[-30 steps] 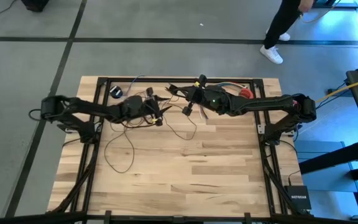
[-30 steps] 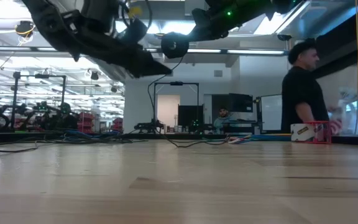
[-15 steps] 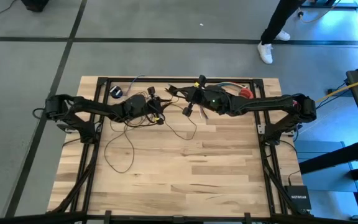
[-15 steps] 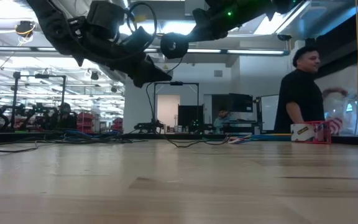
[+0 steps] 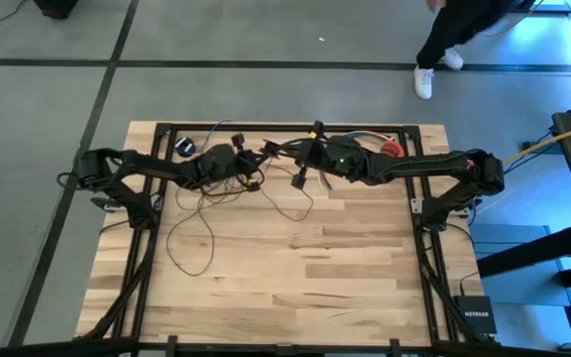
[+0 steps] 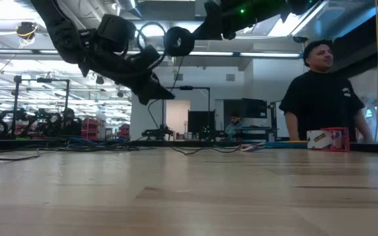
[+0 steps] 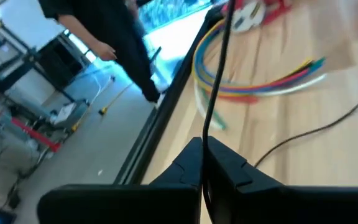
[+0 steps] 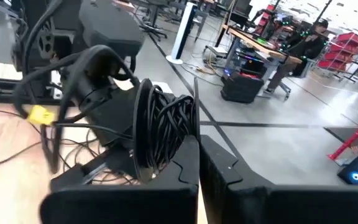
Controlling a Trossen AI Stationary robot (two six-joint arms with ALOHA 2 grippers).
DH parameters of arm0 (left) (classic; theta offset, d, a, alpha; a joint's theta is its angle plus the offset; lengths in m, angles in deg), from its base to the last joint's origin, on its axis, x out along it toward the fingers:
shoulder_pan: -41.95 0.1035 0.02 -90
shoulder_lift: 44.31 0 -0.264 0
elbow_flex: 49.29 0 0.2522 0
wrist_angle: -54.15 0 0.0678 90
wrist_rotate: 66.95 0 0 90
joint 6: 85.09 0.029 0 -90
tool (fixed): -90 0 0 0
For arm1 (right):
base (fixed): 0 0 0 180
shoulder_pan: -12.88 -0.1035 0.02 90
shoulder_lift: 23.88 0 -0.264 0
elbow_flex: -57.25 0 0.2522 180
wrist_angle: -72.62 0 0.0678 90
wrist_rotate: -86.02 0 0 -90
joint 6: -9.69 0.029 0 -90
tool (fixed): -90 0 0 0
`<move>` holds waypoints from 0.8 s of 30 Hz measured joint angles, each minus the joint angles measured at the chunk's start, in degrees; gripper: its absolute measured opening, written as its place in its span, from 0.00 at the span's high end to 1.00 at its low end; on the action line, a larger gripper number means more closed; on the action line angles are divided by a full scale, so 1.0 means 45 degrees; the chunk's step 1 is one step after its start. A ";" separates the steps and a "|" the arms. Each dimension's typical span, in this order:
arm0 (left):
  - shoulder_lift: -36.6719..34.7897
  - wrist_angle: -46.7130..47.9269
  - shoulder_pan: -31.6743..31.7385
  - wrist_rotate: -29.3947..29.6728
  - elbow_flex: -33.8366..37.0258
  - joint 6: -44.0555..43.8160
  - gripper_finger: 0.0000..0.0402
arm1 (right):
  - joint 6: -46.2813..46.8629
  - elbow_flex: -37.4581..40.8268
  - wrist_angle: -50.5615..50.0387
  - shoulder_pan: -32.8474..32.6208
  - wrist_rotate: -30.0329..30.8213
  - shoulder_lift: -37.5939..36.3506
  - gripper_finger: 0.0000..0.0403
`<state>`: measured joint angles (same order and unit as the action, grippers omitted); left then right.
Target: Coiling cords
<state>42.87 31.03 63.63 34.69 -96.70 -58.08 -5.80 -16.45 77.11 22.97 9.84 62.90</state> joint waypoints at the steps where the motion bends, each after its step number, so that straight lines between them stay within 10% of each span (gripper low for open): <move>1: 0.0018 0.0110 0.0151 0.0000 0.0000 0.0000 0.99 | -0.0005 0.0007 -0.0024 0.0003 0.0003 0.0000 1.00; 24: -0.4443 0.3874 0.0970 0.0597 0.0005 -0.0316 0.99 | -0.1164 0.0005 -0.1896 0.0015 0.0112 -0.0010 1.00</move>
<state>22.88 48.47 67.99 37.37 -96.68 -59.50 -11.04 -16.43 68.58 23.04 10.35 62.86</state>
